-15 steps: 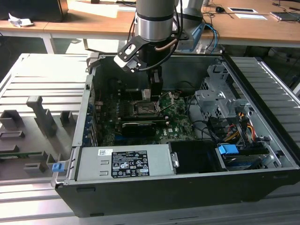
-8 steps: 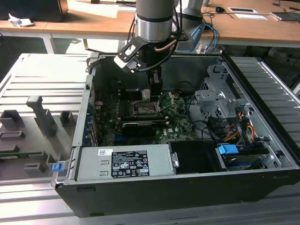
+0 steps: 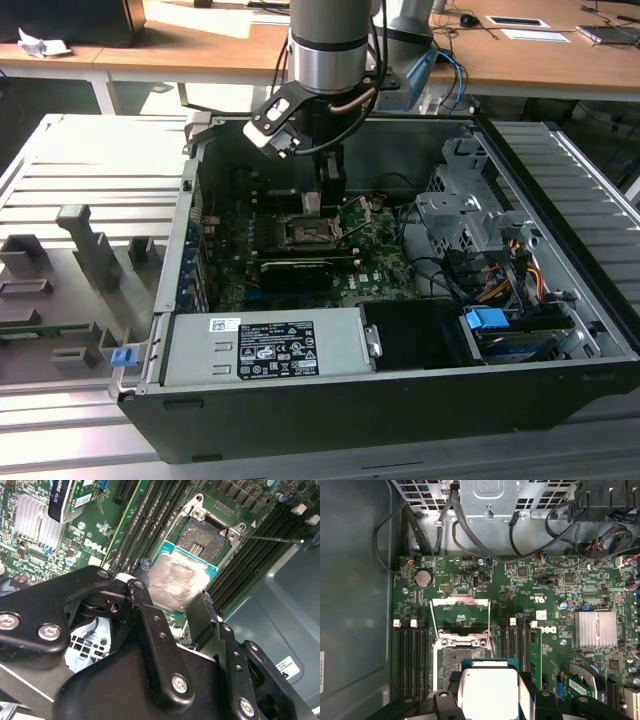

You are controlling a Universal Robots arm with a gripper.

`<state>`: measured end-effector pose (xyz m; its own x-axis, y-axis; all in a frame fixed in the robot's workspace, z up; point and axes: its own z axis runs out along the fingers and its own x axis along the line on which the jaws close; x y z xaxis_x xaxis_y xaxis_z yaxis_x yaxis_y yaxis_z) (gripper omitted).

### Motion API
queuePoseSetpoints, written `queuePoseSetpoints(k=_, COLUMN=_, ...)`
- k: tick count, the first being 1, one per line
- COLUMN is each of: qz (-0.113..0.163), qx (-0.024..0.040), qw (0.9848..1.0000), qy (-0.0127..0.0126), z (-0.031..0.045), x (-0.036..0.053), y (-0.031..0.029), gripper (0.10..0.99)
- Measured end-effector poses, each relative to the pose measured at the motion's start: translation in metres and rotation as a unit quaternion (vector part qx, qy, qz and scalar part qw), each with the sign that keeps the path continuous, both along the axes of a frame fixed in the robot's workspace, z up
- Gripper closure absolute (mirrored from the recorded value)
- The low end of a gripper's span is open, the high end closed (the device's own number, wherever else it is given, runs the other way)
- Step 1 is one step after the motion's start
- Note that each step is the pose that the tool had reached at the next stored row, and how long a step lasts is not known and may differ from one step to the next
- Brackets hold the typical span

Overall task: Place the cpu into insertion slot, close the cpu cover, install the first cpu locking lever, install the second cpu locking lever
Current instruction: 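Place the cpu into insertion slot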

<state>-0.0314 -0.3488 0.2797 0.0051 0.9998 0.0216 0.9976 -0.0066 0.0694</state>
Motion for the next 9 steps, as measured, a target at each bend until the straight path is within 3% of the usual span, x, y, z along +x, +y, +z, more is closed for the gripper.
queuePoseSetpoints(k=9, qz=0.0, qx=-0.0001, qw=1.0, qy=0.0012, z=-0.0077, x=0.0, y=0.0012, gripper=0.553)
